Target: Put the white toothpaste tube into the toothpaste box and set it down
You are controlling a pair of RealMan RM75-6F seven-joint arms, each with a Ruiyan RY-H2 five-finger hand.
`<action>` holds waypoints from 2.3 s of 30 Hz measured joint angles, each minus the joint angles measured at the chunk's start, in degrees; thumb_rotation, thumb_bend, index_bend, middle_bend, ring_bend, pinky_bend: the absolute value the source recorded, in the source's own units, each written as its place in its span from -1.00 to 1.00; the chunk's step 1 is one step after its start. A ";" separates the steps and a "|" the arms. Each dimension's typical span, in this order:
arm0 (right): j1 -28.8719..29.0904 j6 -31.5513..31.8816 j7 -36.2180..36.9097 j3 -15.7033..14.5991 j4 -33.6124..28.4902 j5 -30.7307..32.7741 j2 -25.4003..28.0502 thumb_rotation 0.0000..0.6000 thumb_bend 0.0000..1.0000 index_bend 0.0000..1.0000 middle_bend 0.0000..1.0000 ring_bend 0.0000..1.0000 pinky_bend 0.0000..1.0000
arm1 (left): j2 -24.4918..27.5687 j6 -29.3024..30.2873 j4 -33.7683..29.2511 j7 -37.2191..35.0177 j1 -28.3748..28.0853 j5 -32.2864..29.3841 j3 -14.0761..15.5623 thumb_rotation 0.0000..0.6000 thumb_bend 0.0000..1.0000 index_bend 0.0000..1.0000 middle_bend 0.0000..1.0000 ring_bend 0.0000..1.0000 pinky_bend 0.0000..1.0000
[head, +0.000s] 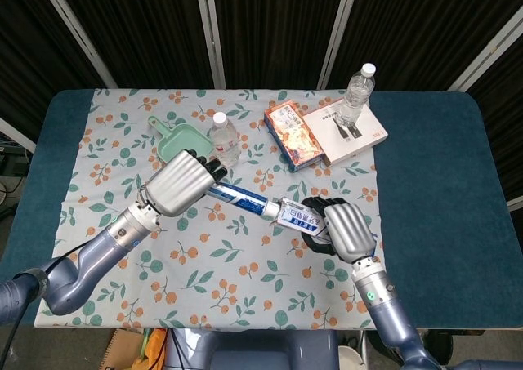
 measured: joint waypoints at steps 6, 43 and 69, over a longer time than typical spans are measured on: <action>-0.17 0.03 0.93 0.05 -0.62 -0.29 0.49 1.00 -0.27 -0.08 0.03 -0.08 -0.26 | -1.56 -1.11 0.49 2.31 -1.89 -0.43 -0.90 1.00 0.05 0.47 0.66 0.48 0.58; -6.67 6.14 30.78 11.48 -10.50 5.13 3.82 1.00 -0.23 -0.08 0.03 -0.08 -0.10 | -13.27 0.45 7.56 18.13 -13.46 8.45 -6.82 1.00 -1.00 -0.58 -0.57 -0.63 -0.25; -12.27 10.27 48.99 16.74 -7.20 4.45 0.07 1.00 -0.23 -0.08 0.03 -0.07 -0.08 | -5.70 14.90 5.09 6.38 -6.15 10.42 -8.61 1.00 -1.00 -0.69 -0.71 -0.72 -0.33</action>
